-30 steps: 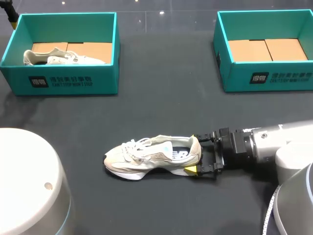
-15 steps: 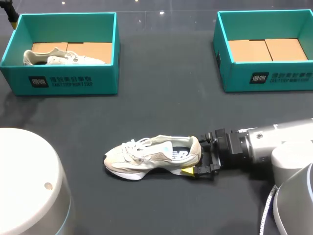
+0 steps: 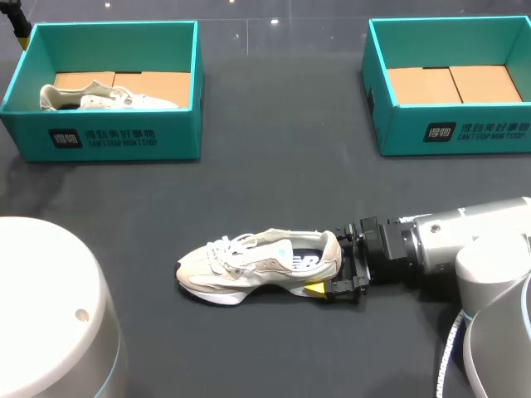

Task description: Take the shoe out of the shoebox, open the shoe tongue, remove and reinsert the insole, then place the shoe into the shoebox

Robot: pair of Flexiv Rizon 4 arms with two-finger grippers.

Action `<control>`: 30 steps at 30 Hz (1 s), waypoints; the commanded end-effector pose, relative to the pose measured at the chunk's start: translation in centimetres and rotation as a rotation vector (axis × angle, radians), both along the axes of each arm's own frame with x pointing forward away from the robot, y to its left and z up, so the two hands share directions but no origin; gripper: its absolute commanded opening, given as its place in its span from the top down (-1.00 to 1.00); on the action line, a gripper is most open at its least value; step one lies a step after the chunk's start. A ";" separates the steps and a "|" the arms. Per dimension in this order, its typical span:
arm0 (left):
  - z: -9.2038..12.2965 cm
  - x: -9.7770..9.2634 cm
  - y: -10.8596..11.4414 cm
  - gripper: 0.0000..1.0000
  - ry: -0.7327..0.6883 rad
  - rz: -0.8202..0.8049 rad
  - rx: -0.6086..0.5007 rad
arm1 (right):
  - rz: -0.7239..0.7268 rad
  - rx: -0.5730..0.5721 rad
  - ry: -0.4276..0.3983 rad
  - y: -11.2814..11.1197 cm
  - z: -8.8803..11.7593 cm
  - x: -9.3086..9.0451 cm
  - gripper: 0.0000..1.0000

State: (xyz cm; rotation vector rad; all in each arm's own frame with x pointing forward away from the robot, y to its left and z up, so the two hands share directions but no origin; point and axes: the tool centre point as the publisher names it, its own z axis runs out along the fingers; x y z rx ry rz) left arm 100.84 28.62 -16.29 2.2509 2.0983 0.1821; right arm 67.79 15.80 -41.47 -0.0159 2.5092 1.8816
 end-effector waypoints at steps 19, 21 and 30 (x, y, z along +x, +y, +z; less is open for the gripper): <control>0.1 -0.1 0.0 -1.00 -0.001 -0.001 0.001 | 0.018 -0.017 0.001 0.4 -0.1 0.9 1.00; 0.1 -0.1 0.0 -1.00 -0.001 -0.001 0.001 | 0.015 -0.013 0.004 0.3 -0.2 0.9 1.00; 0.1 -0.1 0.0 -1.00 -0.001 -0.001 0.001 | 0.015 -0.013 0.004 0.3 -0.2 0.9 1.00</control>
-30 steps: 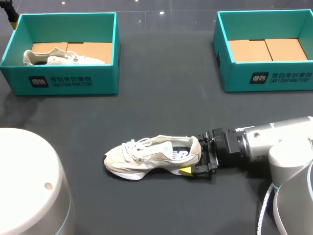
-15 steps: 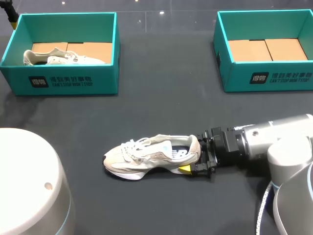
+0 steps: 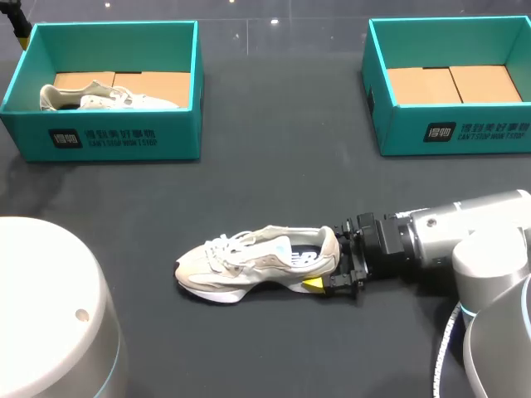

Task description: Take the shoe out of the shoebox, open the shoe tongue, remove and reinsert the insole, then place the shoe into the shoebox

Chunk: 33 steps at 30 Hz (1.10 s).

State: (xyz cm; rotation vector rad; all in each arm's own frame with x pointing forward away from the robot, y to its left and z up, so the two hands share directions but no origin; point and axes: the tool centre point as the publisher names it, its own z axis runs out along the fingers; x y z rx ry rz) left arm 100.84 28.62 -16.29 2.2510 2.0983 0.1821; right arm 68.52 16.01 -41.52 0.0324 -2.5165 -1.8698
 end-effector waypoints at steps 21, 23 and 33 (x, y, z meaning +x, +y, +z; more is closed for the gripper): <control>0.6 -9.8 -7.7 -1.00 0.142 0.677 0.057 | 0.000 -0.005 0.001 0.1 -0.1 0.2 1.00; 0.5 -10.2 -8.2 -1.00 0.165 0.747 0.060 | 0.000 -0.005 0.001 0.1 -0.1 0.2 1.00; 0.6 -10.4 -8.6 -1.00 0.167 0.754 0.065 | 0.000 -0.005 0.001 0.1 -0.1 0.2 1.00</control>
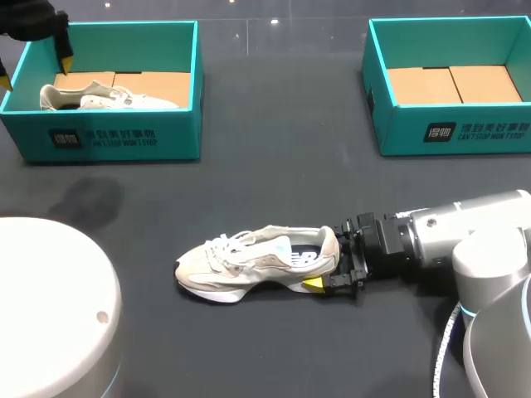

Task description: Take the shoe out of the shoebox, open the shoe tongue, remove and reinsert the insole, then place the shoe into the shoebox

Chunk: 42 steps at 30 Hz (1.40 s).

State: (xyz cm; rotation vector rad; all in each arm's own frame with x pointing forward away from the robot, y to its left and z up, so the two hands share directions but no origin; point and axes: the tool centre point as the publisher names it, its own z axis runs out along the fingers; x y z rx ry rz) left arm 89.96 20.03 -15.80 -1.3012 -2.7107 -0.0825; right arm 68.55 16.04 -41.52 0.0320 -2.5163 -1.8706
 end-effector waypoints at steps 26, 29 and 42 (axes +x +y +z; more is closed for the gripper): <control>-2.0 -8.1 -8.6 -1.00 0.128 0.872 0.092 | 0.000 -0.005 0.001 0.1 -0.1 0.2 1.00; -2.0 -8.1 -8.6 -1.00 0.128 0.872 0.092 | 0.000 -0.005 0.001 0.1 -0.1 0.2 1.00; -2.5 -10.6 -10.8 -1.00 0.195 1.140 0.120 | 0.000 -0.005 0.001 0.1 -0.1 0.2 1.00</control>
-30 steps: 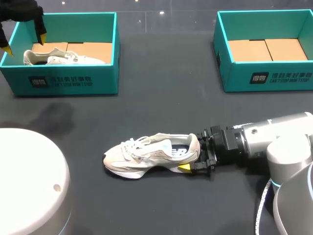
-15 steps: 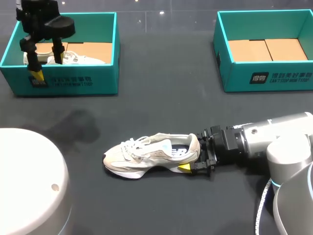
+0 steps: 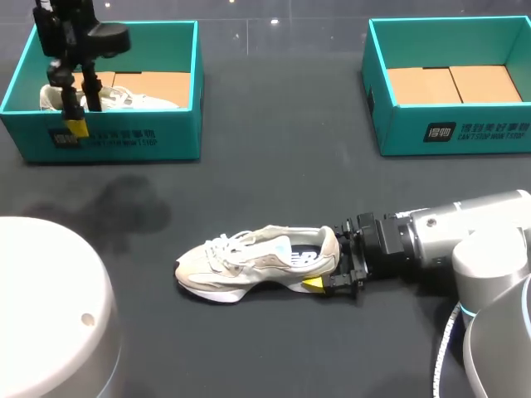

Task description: Take the shoe out of the shoebox, open the shoe tongue, remove and reinsert the insole, then place the shoe into the shoebox

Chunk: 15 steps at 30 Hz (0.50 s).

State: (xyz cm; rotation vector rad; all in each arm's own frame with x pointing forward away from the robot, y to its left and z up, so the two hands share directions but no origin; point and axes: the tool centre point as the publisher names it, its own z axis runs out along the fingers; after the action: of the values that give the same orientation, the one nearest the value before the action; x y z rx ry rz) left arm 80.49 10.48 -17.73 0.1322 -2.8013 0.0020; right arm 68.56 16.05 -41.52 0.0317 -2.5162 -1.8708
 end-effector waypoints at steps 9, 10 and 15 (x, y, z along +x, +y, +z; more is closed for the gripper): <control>-1.9 -5.7 -6.0 -1.00 -0.009 0.583 0.188 | 0.000 -0.005 0.001 0.1 -0.1 0.2 1.00; -2.1 -6.0 -6.6 -1.00 -0.040 0.675 0.200 | 0.000 -0.005 0.001 0.1 -0.1 0.2 1.00; -2.3 -7.1 -7.9 -1.00 -0.104 0.720 0.217 | 0.000 -0.005 0.001 0.1 -0.1 0.2 1.00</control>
State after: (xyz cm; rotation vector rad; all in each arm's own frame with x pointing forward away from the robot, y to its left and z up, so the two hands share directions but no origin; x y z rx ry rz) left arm 74.47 2.66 -19.98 0.8466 -2.6946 -0.0931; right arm 68.56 16.06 -41.52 0.0318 -2.5161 -1.8709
